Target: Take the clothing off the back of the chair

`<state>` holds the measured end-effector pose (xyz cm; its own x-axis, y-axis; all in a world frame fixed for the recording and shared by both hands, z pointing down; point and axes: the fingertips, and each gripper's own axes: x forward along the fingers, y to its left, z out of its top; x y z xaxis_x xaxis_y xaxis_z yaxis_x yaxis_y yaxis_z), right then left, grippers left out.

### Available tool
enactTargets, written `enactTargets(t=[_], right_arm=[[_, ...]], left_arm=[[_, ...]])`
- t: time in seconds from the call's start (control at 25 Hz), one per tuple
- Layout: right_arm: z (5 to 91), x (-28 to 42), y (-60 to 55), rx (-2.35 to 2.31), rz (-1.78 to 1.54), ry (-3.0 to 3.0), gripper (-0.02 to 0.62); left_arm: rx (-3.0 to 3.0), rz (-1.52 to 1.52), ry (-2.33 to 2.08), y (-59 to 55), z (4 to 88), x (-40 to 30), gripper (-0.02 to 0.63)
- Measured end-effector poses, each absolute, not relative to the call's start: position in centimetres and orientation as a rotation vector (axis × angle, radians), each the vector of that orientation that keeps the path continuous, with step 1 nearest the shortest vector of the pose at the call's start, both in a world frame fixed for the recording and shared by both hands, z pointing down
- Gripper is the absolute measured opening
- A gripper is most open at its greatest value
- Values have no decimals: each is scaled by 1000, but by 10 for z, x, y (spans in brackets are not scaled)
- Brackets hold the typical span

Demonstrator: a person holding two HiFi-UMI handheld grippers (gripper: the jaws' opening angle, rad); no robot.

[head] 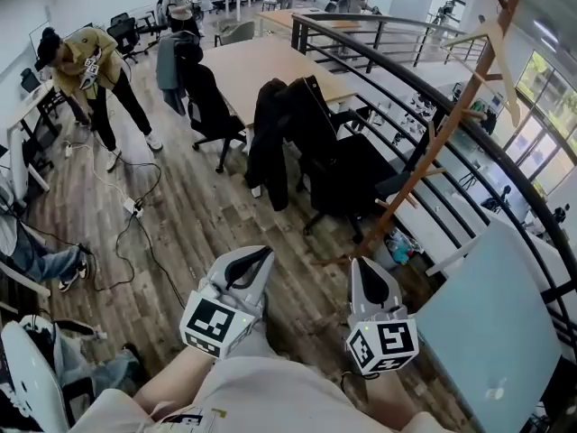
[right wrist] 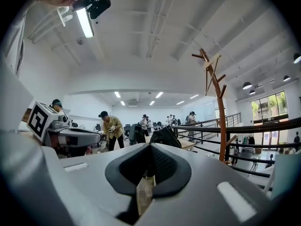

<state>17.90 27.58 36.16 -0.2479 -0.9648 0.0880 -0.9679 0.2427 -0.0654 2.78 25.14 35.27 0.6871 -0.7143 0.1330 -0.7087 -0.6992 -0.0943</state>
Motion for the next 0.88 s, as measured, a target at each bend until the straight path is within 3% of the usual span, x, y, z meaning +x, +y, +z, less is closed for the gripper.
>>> enactTargets(t=[0.88], right_arm=[[387,191,151,1933,197,-2362,0]], left_arm=[[-2902,-248,1153,115,376,39,3]])
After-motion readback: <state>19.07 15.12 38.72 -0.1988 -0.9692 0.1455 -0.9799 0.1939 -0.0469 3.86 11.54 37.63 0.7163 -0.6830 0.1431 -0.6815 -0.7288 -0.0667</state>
